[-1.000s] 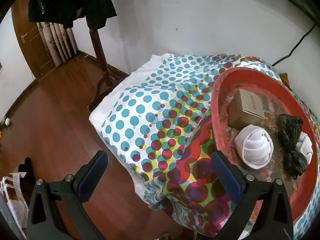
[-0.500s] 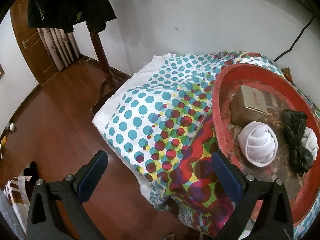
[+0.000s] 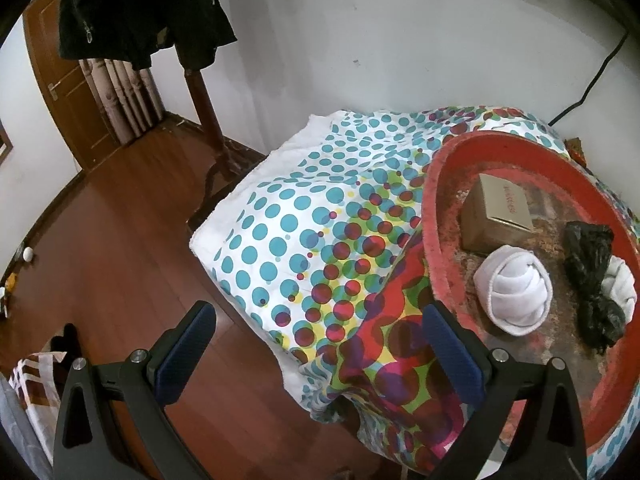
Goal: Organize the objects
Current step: 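Reach the left gripper to the folded white cloth and grasp it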
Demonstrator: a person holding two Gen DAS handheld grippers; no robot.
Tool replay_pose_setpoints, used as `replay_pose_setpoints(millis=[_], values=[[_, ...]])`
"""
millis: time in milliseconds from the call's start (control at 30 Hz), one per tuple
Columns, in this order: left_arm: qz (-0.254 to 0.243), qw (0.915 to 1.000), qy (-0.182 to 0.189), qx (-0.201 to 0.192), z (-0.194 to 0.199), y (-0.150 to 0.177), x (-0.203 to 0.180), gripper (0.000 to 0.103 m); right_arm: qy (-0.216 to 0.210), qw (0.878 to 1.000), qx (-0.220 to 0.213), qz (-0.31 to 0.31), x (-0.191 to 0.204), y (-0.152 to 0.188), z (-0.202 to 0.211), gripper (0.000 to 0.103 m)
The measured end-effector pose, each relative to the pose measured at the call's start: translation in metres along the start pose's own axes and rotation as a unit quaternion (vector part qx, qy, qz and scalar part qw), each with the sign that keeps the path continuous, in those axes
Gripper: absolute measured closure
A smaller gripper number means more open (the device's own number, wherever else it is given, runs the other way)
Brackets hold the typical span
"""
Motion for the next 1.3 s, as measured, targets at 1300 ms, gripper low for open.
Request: replay_pose_setpoints(millis=[1300], values=[[-0.291, 0.9057, 0.297, 0.081, 0.064, 0.103, -0.474, 0.000, -0.003, 0.997, 0.029, -0.072, -0.091, -0.020, -0.053, 0.076]])
Point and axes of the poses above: each gripper's, at about its wrist camera, not at the fingertips, and z roughly against the way its jaws point, x to its left, y to its underside, the point moved 9 cm from there along -z, roughly the way its jaws point, and after that the axes turned 8 degrees about y, right-handed, at the moved point
